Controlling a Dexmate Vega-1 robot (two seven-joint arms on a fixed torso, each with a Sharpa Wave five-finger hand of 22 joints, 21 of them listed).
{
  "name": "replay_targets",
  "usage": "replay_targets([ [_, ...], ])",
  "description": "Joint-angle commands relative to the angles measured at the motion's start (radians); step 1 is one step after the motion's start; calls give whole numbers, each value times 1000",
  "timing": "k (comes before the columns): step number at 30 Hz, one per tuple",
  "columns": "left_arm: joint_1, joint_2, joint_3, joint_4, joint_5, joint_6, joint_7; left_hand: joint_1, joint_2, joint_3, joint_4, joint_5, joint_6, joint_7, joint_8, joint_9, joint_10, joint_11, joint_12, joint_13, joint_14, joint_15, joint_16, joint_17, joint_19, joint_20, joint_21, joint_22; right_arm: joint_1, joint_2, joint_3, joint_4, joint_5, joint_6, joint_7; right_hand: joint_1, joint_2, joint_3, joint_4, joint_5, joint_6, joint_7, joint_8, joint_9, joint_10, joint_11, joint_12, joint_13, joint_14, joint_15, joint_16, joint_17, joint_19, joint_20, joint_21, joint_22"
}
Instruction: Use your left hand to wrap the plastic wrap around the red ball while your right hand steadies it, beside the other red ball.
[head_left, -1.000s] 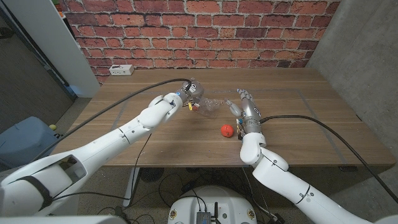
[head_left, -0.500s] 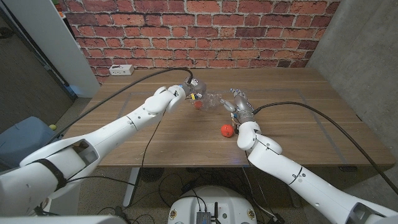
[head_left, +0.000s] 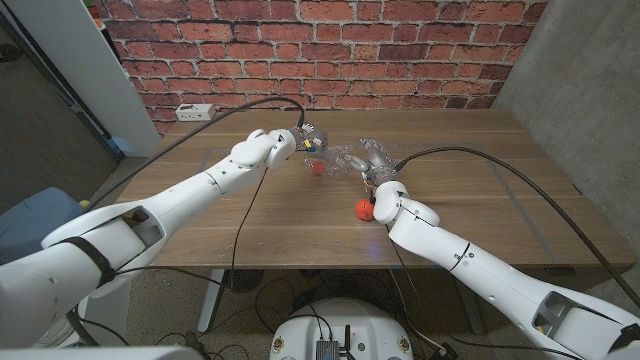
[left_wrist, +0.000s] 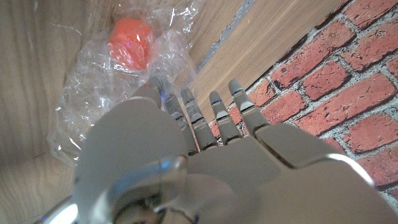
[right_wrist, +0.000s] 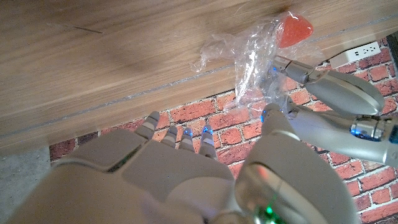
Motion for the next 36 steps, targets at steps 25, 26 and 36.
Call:
replay_targets([
  [25, -4, 24, 42, -31, -53, 94, 31, 5, -8, 54, 24, -41, 56, 41, 19, -13, 14, 2, -8, 8, 15, -108, -8, 1, -6, 8, 11, 6, 217, 186, -103, 390, 39, 42, -8, -23, -16, -21, 10, 4, -29, -3, 6, 3, -19, 6, 11, 4, -31, 8, 7, 5, -25, 12, 3, 3],
  [26, -3, 24, 41, -31, -55, 96, 31, 4, -9, 55, 24, -42, 56, 41, 19, -14, 15, 1, -8, 8, 16, -108, -9, 1, -6, 9, 12, 5, 221, 188, -107, 394, 39, 38, -4, -23, -17, -21, 10, 4, -30, -3, 6, 3, -20, 4, 11, 5, -32, 8, 7, 5, -25, 12, 3, 3],
  [36, 0, 26, 42, -28, -57, 105, 45, 1, -22, 55, 17, -56, 65, 45, 23, -21, 20, -3, -9, 9, 20, -109, -10, -1, -8, 8, 13, 5, 272, 227, -138, 479, 41, 29, 9, -22, -23, -25, 8, 6, -35, -5, 7, 3, -25, 3, 11, 5, -36, 9, 6, 5, -30, 12, 3, 3],
])
